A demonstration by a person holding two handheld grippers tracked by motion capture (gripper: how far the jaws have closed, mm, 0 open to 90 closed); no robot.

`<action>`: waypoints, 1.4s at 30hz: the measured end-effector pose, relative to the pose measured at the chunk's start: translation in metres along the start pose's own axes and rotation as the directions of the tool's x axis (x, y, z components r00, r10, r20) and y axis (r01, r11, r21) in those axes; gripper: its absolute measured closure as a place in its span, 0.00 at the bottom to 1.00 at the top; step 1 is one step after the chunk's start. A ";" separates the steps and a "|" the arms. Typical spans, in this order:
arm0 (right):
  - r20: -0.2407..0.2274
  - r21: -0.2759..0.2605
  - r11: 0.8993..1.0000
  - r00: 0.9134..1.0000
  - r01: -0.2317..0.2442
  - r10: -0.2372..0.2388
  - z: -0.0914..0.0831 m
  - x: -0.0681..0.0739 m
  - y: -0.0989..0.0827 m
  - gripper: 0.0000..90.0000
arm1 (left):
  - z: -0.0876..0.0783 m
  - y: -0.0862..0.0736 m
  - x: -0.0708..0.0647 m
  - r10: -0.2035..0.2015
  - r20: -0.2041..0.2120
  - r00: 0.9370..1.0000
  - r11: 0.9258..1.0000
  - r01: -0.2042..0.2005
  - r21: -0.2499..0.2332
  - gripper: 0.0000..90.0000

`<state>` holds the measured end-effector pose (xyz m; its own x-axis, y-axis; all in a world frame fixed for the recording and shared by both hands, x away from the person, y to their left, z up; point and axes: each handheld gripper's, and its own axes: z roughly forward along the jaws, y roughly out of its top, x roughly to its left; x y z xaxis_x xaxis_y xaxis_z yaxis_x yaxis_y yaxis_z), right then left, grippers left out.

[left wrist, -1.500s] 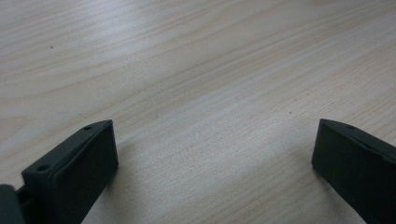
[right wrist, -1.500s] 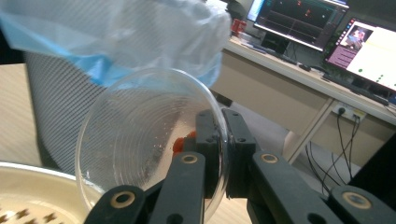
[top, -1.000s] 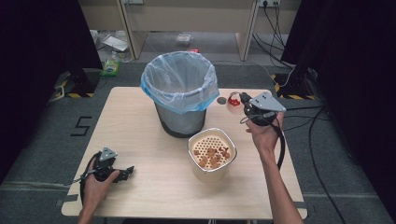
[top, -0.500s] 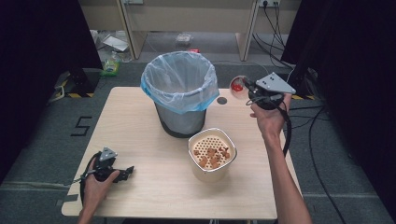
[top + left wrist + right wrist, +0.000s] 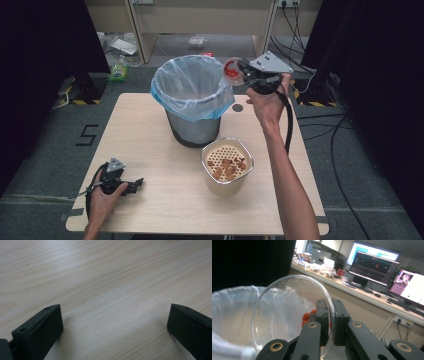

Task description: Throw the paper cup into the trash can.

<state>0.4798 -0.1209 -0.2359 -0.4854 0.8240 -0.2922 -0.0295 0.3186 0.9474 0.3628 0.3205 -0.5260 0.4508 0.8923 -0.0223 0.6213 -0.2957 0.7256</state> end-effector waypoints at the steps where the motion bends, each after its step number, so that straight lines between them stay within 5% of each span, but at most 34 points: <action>1: -0.004 0.003 1.000 1.000 0.008 -0.008 0.003 0.003 0.002 0.95 | 0.000 0.000 0.000 0.000 -0.001 1.000 1.000 0.000 0.001 0.00; 11: -0.094 0.048 0.998 0.995 0.044 -0.039 0.053 0.042 0.016 0.91 | 0.000 0.000 0.000 0.001 0.000 1.000 1.000 -0.001 0.001 0.00; 21: -0.094 0.099 0.995 0.996 0.019 -0.009 0.076 0.062 0.015 0.71 | -0.001 -0.001 -0.001 0.004 0.002 1.000 1.000 -0.004 0.001 0.00; 27: -0.054 0.134 0.990 0.998 -0.037 0.044 0.065 0.047 0.011 0.58 | -0.001 -0.001 -0.001 0.005 0.000 1.000 1.000 -0.005 0.000 0.00; 34: -0.026 0.146 0.982 0.991 -0.123 0.128 0.030 0.016 -0.006 0.48 | -0.001 -0.001 -0.001 0.003 0.000 1.000 1.000 -0.003 -0.001 0.00; 42: 0.013 0.205 0.968 0.990 -0.143 0.143 -0.012 -0.016 -0.040 0.43 | -0.002 -0.001 -0.001 0.003 0.000 1.000 1.000 -0.003 -0.001 0.00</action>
<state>0.4784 -0.1520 -0.2679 -0.4732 0.8672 -0.1553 0.2200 0.2870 0.9323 0.3603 0.3202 -0.5260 0.4522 0.8917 -0.0200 0.6196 -0.2979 0.7262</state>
